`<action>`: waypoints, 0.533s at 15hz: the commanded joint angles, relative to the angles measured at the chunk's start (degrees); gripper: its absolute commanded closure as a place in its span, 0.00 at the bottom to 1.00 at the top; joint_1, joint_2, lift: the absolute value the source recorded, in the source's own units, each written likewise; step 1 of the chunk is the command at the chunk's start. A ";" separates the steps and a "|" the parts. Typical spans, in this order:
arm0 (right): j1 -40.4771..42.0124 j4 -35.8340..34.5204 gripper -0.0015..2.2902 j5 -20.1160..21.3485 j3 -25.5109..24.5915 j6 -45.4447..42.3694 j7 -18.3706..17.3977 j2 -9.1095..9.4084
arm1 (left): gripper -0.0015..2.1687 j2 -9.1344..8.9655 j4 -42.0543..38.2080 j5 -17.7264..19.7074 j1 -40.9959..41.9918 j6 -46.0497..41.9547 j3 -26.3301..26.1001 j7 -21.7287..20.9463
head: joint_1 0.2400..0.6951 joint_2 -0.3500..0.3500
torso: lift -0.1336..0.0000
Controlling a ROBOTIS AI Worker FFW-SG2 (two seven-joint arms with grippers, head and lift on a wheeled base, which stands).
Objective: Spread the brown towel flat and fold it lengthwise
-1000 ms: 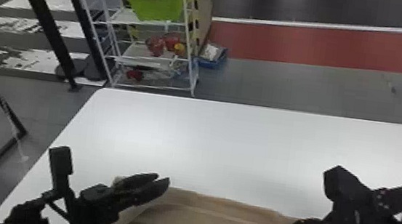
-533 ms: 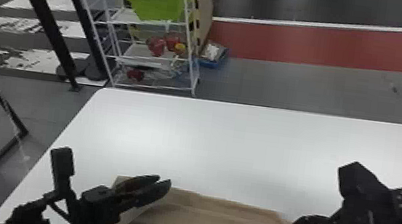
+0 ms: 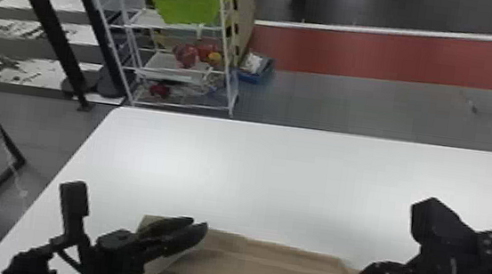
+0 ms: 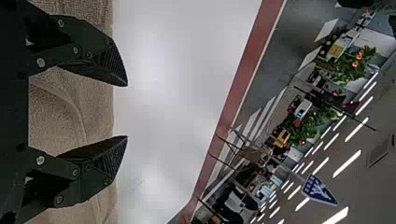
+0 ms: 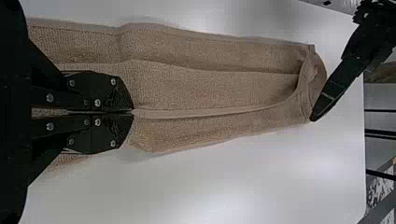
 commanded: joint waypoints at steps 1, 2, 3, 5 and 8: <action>0.00 0.37 0.48 0.10 -0.04 0.36 0.19 0.21 | 0.27 0.05 0.00 -0.34 -0.24 0.00 -0.35 0.09 | 1.00 0.76 | 0.08; 0.00 0.64 0.47 0.18 -0.04 0.89 0.19 0.21 | 0.27 0.05 0.00 -0.43 -0.24 0.00 -0.35 0.09 | 1.00 0.75 | 0.08; -0.18 0.99 0.46 0.27 -0.04 0.89 0.19 0.21 | 0.27 0.05 0.00 -0.43 -0.33 0.00 -0.35 0.09 | 1.00 0.75 | 0.08; -0.27 1.43 0.41 0.27 0.13 1.59 0.19 0.30 | 0.27 0.05 0.00 -0.43 -0.33 0.00 -0.35 0.09 | 1.00 0.75 | 0.08; -0.27 2.57 0.39 0.71 -0.04 1.59 0.19 0.12 | 0.27 0.05 0.09 -0.43 -0.51 0.00 -0.27 0.09 | 1.00 0.74 | 0.08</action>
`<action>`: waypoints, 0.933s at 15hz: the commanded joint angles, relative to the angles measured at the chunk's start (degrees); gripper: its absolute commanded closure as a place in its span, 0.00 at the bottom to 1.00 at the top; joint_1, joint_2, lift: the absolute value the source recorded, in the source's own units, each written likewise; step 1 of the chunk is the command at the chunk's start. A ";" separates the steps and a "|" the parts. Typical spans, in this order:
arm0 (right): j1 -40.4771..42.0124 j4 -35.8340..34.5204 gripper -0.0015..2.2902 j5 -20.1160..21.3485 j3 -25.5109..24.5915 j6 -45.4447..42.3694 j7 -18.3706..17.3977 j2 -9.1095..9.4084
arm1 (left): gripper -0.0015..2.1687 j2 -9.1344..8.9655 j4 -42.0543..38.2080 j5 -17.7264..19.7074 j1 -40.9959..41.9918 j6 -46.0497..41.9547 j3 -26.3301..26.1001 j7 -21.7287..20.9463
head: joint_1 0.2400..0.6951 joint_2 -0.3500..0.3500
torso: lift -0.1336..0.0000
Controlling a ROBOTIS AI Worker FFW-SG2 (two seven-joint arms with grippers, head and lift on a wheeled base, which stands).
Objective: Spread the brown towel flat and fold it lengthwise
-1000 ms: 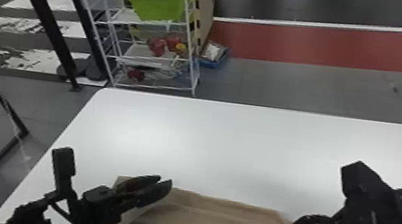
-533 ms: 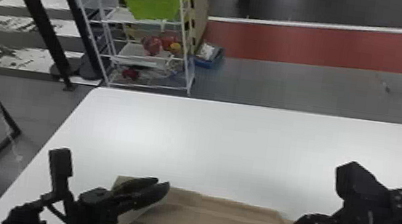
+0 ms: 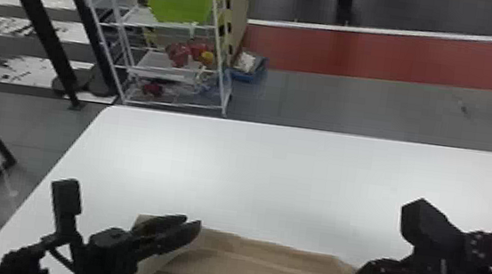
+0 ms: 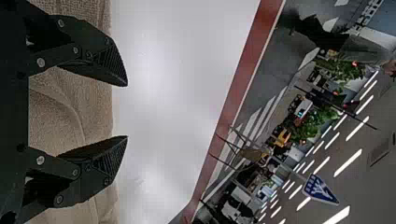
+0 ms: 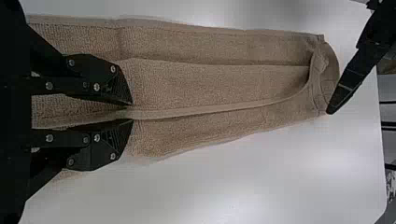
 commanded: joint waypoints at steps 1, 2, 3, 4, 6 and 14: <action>-0.09 0.56 0.39 0.08 -0.67 0.02 0.19 -0.33 | 0.27 0.00 0.14 -0.09 -0.28 0.00 -0.15 0.00 | 1.00 0.74 | 0.08; -0.09 0.74 0.39 0.08 -0.67 0.02 0.19 -0.50 | 0.27 0.00 0.14 -0.17 -0.37 0.00 -0.24 0.08 | 1.00 0.73 | 0.08; -0.09 0.82 0.39 0.08 -0.67 0.02 0.19 -0.85 | 0.27 -0.09 0.23 -0.17 -0.54 0.00 -0.24 0.08 | 1.00 0.72 | 0.08; 0.00 0.82 0.39 -0.10 -0.67 0.02 0.19 -1.03 | 0.27 0.00 0.32 -0.44 -0.72 0.00 -0.77 0.08 | 1.00 0.71 | 0.08; 0.17 0.82 0.39 -0.97 -1.47 0.02 0.19 -1.20 | 0.27 0.00 0.32 -0.61 -0.72 0.00 -1.12 0.44 | 1.00 0.70 | 0.08; 0.70 -2.52 0.46 -1.33 -1.11 2.13 0.19 -1.64 | 0.27 0.00 0.41 -0.61 -0.72 0.00 -0.68 0.61 | 1.00 0.69 | 0.08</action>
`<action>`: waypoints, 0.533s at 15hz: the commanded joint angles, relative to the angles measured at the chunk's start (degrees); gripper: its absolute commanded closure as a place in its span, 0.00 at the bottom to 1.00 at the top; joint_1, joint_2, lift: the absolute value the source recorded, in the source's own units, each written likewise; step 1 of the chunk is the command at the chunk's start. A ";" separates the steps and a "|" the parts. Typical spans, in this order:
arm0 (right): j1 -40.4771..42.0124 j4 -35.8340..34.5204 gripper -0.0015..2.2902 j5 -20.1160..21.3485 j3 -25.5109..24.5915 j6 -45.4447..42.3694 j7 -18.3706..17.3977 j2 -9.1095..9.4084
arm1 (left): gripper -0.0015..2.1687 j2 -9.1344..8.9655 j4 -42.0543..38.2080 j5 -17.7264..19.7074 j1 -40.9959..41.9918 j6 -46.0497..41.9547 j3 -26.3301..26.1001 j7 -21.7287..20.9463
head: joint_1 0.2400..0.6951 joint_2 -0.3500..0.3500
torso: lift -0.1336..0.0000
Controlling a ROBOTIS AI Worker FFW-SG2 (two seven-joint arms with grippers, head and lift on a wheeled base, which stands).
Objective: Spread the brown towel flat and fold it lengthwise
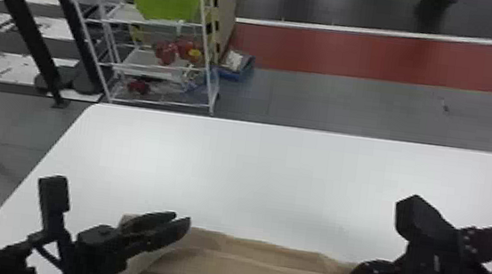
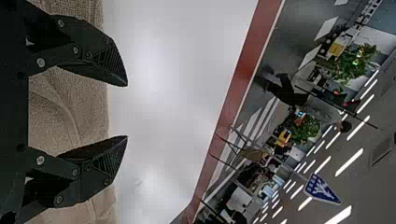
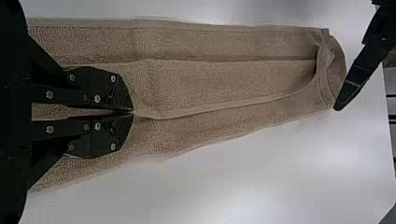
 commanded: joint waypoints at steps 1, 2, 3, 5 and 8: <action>0.53 -3.01 0.46 -0.08 -0.36 0.89 0.19 -0.14 | 0.27 0.09 0.05 -0.06 0.05 0.00 0.10 0.00 | 1.00 0.69 | 0.08; 1.05 -4.06 0.46 -0.08 -0.44 0.89 0.19 -0.31 | 0.27 0.09 -0.04 -0.06 -0.13 0.00 0.10 0.09 | 1.00 0.70 | 0.08; 1.58 -4.68 0.46 -0.26 -0.44 1.06 0.19 -0.67 | 0.27 0.00 -0.12 -0.06 -0.22 0.00 0.01 0.09 | 1.00 0.71 | 0.08; 3.34 -6.78 0.46 -0.61 -0.44 1.41 0.19 -1.46 | 0.27 0.00 -0.21 0.20 -0.39 0.18 0.01 0.88 | 1.00 0.72 | 0.08; 5.36 -7.14 0.46 -0.35 -0.18 1.06 0.19 -2.42 | 0.27 0.00 -0.39 0.20 -0.66 0.53 -0.16 1.41 | 1.00 0.73 | 0.08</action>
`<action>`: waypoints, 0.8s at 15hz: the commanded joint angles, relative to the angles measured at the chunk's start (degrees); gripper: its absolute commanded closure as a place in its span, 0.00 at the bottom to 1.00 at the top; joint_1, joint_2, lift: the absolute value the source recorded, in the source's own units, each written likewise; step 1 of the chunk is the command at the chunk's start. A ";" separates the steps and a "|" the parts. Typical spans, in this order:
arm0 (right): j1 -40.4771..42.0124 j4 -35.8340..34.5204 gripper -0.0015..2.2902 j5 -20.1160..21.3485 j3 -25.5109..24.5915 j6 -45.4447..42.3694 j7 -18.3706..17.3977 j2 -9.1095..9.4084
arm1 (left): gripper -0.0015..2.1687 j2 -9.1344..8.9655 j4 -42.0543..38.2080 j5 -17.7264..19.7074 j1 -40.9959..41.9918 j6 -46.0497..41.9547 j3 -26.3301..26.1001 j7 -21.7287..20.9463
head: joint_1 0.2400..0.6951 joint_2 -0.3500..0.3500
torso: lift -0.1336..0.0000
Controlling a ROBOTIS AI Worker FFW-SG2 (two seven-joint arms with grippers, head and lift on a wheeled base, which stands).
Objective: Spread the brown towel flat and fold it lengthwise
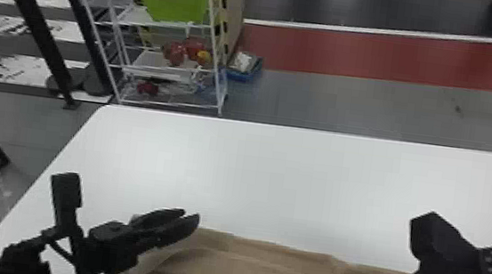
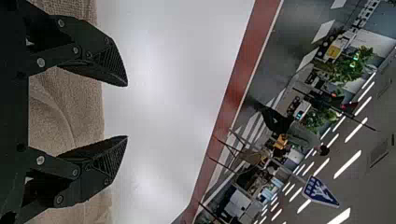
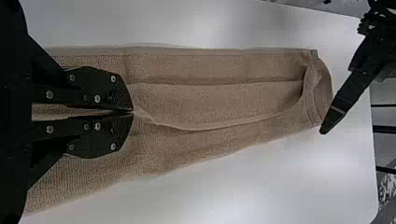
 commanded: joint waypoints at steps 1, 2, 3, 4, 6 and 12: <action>1.29 -0.09 0.46 0.36 0.42 -0.60 0.19 -0.38 | 0.27 0.00 -0.30 0.16 -0.16 0.21 -0.05 0.46 | 1.00 0.73 | 0.08; 1.73 -0.09 0.46 0.36 0.51 -0.95 0.19 -0.38 | 0.27 0.00 -0.83 0.42 -0.25 0.73 -0.05 1.08 | 1.00 0.73 | 0.08; 2.08 -0.18 0.46 0.18 0.42 -1.13 0.19 -0.38 | 0.27 0.00 -1.09 0.51 -0.43 1.09 0.03 1.17 | 1.00 0.73 | 0.08; 2.34 -0.18 0.46 0.18 0.42 -1.13 0.19 -0.38 | 0.27 0.00 -1.36 0.51 -0.78 1.79 0.12 1.17 | 1.00 0.73 | 0.08; 2.96 -1.23 0.46 -0.34 0.42 -1.13 0.19 -0.99 | 0.27 0.00 -1.53 0.16 -1.04 3.02 0.03 1.17 | 1.00 0.74 | 0.08; 6.12 -4.93 0.46 -1.84 -0.90 0.45 0.19 -3.63 | 0.27 0.00 -1.53 -0.10 -2.10 3.20 -0.58 1.34 | 1.00 0.74 | 0.08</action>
